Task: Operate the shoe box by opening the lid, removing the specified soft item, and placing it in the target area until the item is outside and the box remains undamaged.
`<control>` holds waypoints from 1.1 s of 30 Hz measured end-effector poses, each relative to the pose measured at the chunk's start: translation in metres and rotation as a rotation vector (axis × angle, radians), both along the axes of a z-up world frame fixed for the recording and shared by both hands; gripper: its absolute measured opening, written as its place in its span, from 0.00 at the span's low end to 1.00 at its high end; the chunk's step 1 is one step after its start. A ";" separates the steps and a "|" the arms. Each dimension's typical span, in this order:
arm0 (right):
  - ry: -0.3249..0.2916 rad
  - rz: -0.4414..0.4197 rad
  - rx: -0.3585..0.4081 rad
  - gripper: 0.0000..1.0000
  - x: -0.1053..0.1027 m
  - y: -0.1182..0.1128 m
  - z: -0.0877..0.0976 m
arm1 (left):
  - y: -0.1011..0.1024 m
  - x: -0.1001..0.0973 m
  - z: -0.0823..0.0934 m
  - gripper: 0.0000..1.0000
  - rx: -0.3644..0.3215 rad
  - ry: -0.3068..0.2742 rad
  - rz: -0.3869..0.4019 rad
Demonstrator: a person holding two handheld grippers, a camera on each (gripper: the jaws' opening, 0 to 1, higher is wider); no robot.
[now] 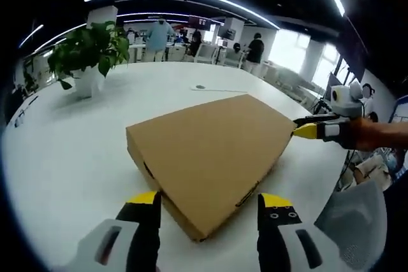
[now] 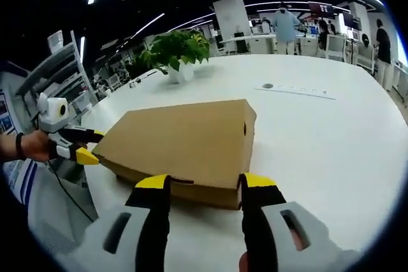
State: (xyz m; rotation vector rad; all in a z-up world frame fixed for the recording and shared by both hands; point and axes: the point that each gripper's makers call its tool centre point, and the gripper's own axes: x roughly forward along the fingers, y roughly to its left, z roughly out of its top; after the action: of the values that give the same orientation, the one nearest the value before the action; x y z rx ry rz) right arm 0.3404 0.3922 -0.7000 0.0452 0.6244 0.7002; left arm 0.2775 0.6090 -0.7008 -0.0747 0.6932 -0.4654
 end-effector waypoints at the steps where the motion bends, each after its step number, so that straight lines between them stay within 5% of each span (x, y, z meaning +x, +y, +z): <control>1: -0.001 0.002 -0.002 0.41 0.000 0.000 0.000 | 0.000 0.000 0.000 0.59 -0.001 0.000 0.002; 9: -0.033 0.049 -0.043 0.49 -0.006 0.006 -0.002 | 0.004 0.003 -0.005 0.57 0.035 -0.005 -0.003; 18: -0.060 0.046 -0.150 0.44 -0.002 0.004 -0.007 | 0.001 0.002 -0.007 0.57 0.072 -0.004 0.001; 33: -0.082 0.009 -0.096 0.44 -0.002 0.002 0.018 | 0.003 0.000 0.018 0.55 0.025 -0.039 0.060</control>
State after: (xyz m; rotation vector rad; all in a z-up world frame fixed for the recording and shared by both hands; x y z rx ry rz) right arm 0.3383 0.3939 -0.6815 -0.0749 0.5788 0.6767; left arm 0.2780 0.6119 -0.6829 -0.0622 0.6568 -0.3994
